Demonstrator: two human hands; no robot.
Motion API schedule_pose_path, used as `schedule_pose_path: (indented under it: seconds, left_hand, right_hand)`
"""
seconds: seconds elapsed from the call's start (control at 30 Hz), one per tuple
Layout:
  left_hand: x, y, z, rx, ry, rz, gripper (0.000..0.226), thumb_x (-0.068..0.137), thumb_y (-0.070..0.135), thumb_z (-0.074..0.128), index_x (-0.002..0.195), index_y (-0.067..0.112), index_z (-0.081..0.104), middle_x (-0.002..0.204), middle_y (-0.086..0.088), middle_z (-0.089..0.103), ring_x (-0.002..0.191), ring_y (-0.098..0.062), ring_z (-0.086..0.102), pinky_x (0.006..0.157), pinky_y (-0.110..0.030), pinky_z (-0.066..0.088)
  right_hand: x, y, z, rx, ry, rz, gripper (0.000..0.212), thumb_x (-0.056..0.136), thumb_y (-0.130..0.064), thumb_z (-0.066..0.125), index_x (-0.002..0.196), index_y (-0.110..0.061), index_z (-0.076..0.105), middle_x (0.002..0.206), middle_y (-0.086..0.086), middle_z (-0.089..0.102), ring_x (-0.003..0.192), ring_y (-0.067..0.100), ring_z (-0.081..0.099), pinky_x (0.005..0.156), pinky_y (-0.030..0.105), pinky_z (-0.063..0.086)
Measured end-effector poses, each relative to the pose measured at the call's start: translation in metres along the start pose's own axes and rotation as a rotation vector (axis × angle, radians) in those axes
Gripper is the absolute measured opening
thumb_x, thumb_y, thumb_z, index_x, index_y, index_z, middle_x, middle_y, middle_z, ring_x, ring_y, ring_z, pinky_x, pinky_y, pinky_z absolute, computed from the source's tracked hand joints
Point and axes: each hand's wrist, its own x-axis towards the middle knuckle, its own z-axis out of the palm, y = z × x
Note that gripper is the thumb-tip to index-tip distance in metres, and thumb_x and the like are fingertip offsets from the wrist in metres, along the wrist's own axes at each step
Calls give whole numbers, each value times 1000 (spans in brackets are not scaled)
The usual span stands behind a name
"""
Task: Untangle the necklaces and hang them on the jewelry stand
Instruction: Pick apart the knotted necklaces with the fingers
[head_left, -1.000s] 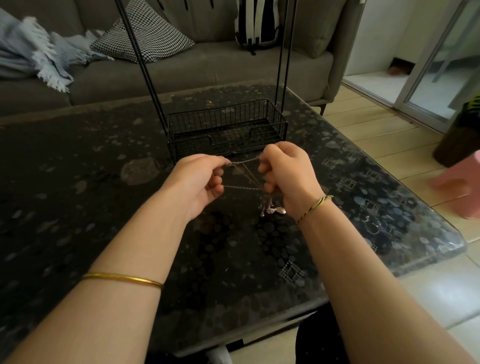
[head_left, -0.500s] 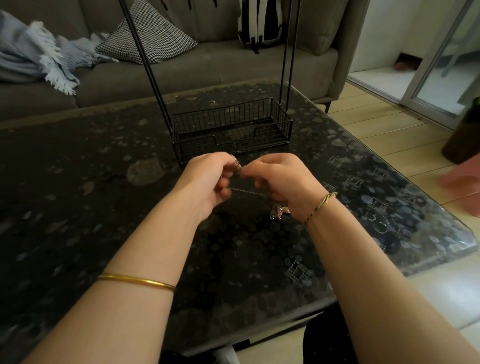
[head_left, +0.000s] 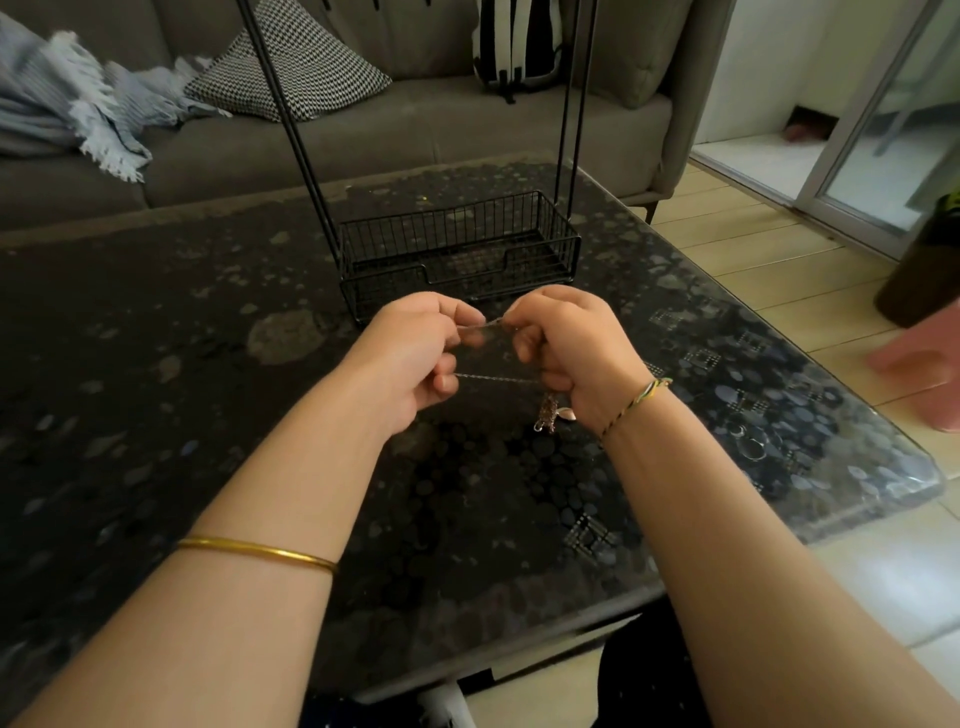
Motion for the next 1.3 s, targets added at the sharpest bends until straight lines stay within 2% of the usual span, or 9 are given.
schedule_pose_path:
  seconds: [0.17,0.33,0.43,0.53,0.73,0.83,0.9,1.07,1.3]
  left_hand:
    - [3,-2,-1,46,-33,-19,13,88,9,62,97,10,70,78,-1,59,44,-5,33,38,-17,26]
    - [4,-6,-2,145,-59,30,2,87,16,69,88,15,71,88,-5,58,51,-7,33,39,-16,27]
    - [5,-5,-3,202,-43,49,2,87,18,69,86,19,70,86,2,59,57,-8,36,46,-21,28]
    - [6,-5,-3,197,-26,47,3,88,19,68,85,19,68,77,5,55,54,-9,33,45,-21,27]
    - [7,-5,-1,101,13,73,11,94,13,59,85,17,65,85,1,67,46,-4,36,40,-17,34]
    - [5,-4,2,19,14,60,12,97,10,55,89,14,64,92,-4,69,43,-3,36,39,-16,35]
    - [5,-3,3,-16,10,46,12,97,10,53,91,13,63,97,-7,68,38,-2,36,38,-16,35]
    - [4,-2,1,-104,9,14,12,97,9,52,90,13,61,89,-4,65,34,-2,36,38,-16,36]
    - [2,-2,0,-105,-81,-11,10,95,10,57,92,12,66,90,-5,63,34,-2,34,37,-14,34]
  right_hand:
    - [-1,0,1,-8,-14,-25,13,84,-6,55,71,-9,55,52,5,48,31,6,28,31,17,18]
    - [2,0,0,-13,11,-24,16,83,-8,55,68,-12,58,55,2,51,31,2,32,33,17,19]
    - [2,1,0,19,26,-22,17,84,-7,54,68,-11,58,59,0,52,32,2,30,34,17,20]
    - [3,1,1,25,35,-26,20,84,-6,53,65,-10,56,61,2,50,35,5,30,37,19,24]
    - [0,2,4,-9,0,-3,20,84,-7,51,65,-10,54,65,4,54,48,12,45,46,23,44]
    - [0,2,3,-9,-18,15,21,87,-9,51,66,-11,55,65,2,55,59,14,51,60,30,50]
    - [0,3,3,-36,-13,2,22,87,-11,52,65,-13,56,66,1,57,66,15,54,66,31,50]
    - [1,4,4,-15,-13,-14,18,87,-9,56,69,-11,58,66,1,57,66,13,53,61,25,45]
    - [3,4,5,-5,-17,-23,17,87,-10,58,71,-11,60,66,0,58,66,13,56,69,30,52]
